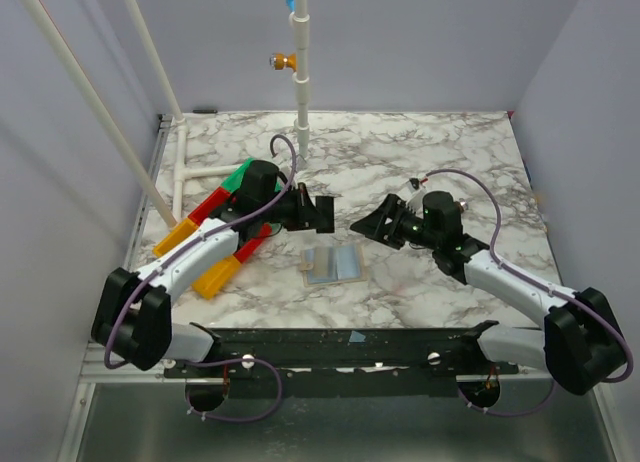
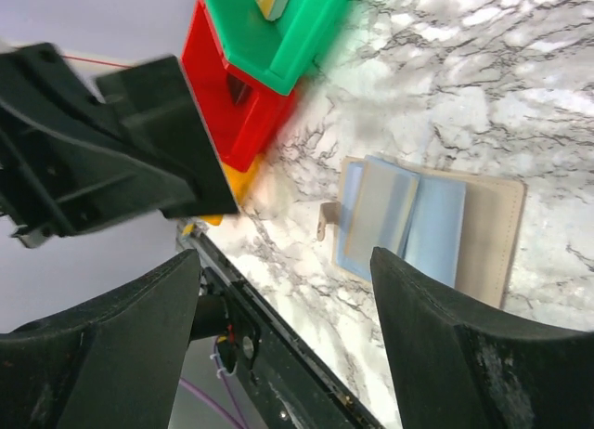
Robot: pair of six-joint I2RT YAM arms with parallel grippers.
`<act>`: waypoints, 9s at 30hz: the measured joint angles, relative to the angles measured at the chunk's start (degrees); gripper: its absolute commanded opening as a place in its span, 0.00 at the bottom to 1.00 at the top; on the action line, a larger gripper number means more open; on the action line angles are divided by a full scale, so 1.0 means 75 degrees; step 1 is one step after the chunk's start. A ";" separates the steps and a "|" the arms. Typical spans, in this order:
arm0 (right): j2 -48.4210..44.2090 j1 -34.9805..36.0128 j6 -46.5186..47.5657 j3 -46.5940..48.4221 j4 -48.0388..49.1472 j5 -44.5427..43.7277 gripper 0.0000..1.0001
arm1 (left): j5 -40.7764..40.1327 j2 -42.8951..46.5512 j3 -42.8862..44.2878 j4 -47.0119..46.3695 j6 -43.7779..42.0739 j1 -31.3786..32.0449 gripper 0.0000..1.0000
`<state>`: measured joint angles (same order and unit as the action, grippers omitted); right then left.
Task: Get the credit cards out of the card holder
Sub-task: Place the credit card in the storage box, then remove the credit card from the card holder.
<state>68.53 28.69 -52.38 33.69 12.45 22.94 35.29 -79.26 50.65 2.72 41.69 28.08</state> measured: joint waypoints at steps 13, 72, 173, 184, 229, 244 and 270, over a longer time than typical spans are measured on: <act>-0.0105 0.0000 0.0597 0.0119 -0.0656 -0.0353 0.78 | -0.5995 0.0807 0.1204 0.4418 -0.3139 0.0009 0.00; -0.0376 0.0000 0.0933 0.0111 -0.0877 -0.0347 0.78 | -1.0258 -0.2600 0.1606 0.3893 -0.7143 -0.1160 0.00; 0.3902 0.4060 0.2002 0.3284 -0.3480 -0.5435 0.59 | -0.3217 0.1180 0.0551 0.3987 -0.1647 -0.0976 0.98; 0.4234 0.4354 0.2119 0.3637 -0.3625 -0.5890 0.50 | -0.3206 0.1058 0.0551 0.3993 -0.1684 -0.0976 0.98; 0.4243 0.4325 0.1553 0.3232 -0.3672 -0.6330 0.20 | -0.2017 0.0799 0.0469 0.3681 -0.1402 -0.0976 0.99; 0.3998 0.4062 0.1265 0.2801 -0.3657 -0.6301 0.19 | -0.0883 0.0044 0.0026 0.2515 -0.0624 -0.0414 0.99; 0.3587 0.3605 0.0988 0.2270 -0.3238 -0.5753 0.20 | -0.0076 -0.1652 -0.0102 0.0825 0.0560 0.0172 0.98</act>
<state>95.44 55.72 -44.97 50.72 -11.84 -20.21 34.72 -91.66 49.89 8.91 45.89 29.36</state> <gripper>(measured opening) 0.177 0.985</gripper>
